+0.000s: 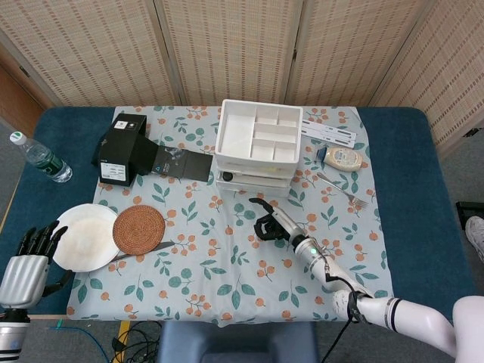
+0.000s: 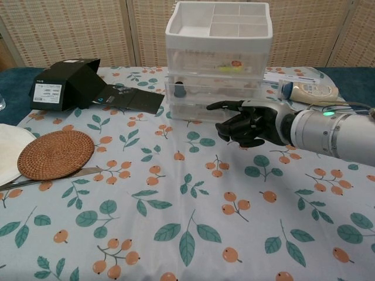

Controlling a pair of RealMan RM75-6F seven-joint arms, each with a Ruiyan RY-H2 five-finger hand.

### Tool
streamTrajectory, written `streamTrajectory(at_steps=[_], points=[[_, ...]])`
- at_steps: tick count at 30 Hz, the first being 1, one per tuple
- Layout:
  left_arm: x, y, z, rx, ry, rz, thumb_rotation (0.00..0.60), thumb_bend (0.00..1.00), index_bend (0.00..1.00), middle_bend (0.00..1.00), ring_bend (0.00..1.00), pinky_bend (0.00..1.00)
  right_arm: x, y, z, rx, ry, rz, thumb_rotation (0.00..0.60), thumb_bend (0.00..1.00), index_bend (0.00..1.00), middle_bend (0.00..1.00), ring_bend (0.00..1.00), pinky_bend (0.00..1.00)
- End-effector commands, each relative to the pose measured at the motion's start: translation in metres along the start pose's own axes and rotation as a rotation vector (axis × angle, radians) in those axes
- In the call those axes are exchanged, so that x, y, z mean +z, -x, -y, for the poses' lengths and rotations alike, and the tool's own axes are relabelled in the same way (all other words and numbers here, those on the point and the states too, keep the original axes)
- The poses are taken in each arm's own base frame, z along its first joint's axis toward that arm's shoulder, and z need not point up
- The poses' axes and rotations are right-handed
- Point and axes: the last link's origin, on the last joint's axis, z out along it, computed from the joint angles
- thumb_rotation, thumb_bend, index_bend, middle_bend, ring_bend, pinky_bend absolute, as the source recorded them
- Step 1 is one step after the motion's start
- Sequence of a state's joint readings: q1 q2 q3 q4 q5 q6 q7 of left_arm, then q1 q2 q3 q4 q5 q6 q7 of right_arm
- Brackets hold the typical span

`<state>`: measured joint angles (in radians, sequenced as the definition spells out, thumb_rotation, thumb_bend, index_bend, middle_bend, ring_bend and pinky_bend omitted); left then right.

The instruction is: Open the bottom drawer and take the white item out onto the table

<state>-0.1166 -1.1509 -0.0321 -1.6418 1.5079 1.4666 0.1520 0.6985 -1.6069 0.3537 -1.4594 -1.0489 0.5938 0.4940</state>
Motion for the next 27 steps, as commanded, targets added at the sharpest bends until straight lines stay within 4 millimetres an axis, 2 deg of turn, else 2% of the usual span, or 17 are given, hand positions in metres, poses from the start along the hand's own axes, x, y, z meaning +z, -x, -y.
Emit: streamTrajectory(at_steps=[1,4,9,16,27], points=[[0.0,0.0,0.0,0.0,0.001,0.0,0.6,0.25,0.1,0.07,0.1,0.06,-0.012,-0.005,0.003,-0.064,-0.026,-0.017,0.6,0.56,0.09,0.73,0.93,1.0],[0.001,0.0,-0.002,-0.001,0.007,0.0,0.6,0.25,0.1,0.07,0.1,0.06,-0.026,-0.019,0.016,-0.147,-0.08,-0.075,0.6,0.56,0.09,0.73,0.93,1.0],[0.002,0.002,-0.003,-0.002,0.013,0.004,0.6,0.25,0.1,0.07,0.1,0.06,-0.031,-0.032,0.023,-0.197,-0.078,-0.13,0.6,0.57,0.09,0.73,0.93,1.0],[0.002,0.003,-0.003,0.001,0.01,0.01,0.6,0.25,0.1,0.07,0.1,0.06,-0.024,-0.045,0.02,-0.233,-0.019,-0.159,0.6,0.57,0.09,0.73,0.93,1.0],[0.003,0.003,-0.003,0.002,0.011,0.012,0.6,0.25,0.1,0.07,0.1,0.06,-0.004,-0.053,0.015,-0.259,0.055,-0.159,0.6,0.57,0.09,0.73,0.93,1.0]])
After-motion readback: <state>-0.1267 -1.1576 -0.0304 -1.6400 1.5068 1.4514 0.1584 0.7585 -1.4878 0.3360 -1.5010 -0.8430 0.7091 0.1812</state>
